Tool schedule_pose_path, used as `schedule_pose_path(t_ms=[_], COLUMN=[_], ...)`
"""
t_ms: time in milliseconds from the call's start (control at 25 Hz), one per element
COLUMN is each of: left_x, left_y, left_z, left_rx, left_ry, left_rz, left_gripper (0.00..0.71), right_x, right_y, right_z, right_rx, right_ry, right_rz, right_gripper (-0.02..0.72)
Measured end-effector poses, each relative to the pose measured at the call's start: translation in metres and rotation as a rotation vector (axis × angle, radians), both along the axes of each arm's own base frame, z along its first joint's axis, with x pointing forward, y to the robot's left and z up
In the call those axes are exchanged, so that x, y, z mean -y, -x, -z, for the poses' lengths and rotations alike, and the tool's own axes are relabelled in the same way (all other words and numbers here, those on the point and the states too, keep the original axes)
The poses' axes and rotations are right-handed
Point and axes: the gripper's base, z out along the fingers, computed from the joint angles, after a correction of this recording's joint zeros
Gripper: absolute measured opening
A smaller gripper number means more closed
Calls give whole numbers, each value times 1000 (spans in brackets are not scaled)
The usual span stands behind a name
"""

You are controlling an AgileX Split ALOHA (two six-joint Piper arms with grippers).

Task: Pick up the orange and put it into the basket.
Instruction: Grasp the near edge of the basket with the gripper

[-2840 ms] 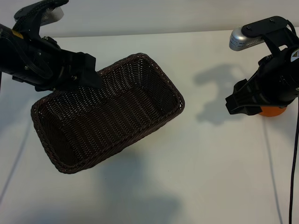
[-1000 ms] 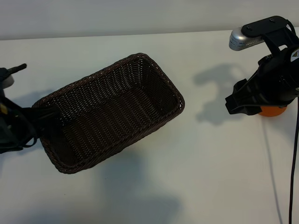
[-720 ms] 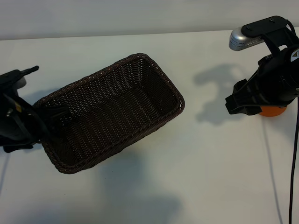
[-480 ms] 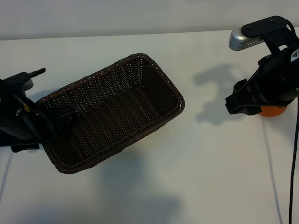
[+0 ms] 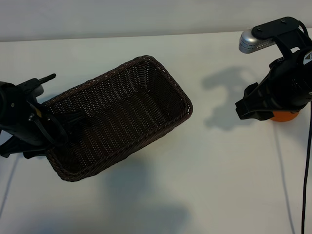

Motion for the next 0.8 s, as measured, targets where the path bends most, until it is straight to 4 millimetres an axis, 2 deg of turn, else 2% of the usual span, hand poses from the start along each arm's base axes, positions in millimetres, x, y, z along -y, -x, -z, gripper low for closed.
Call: schedule_pose_path(t_ms=[800], left_x=[0], left_y=[-1], left_z=[5], left_rx=[-18], left_ry=[2], left_rz=[-17], left_gripper=[576], right_x=[0], right_y=[1], right_z=[0], right_rx=[-13], right_ry=[3], right_rz=[-5], right_gripper=[526])
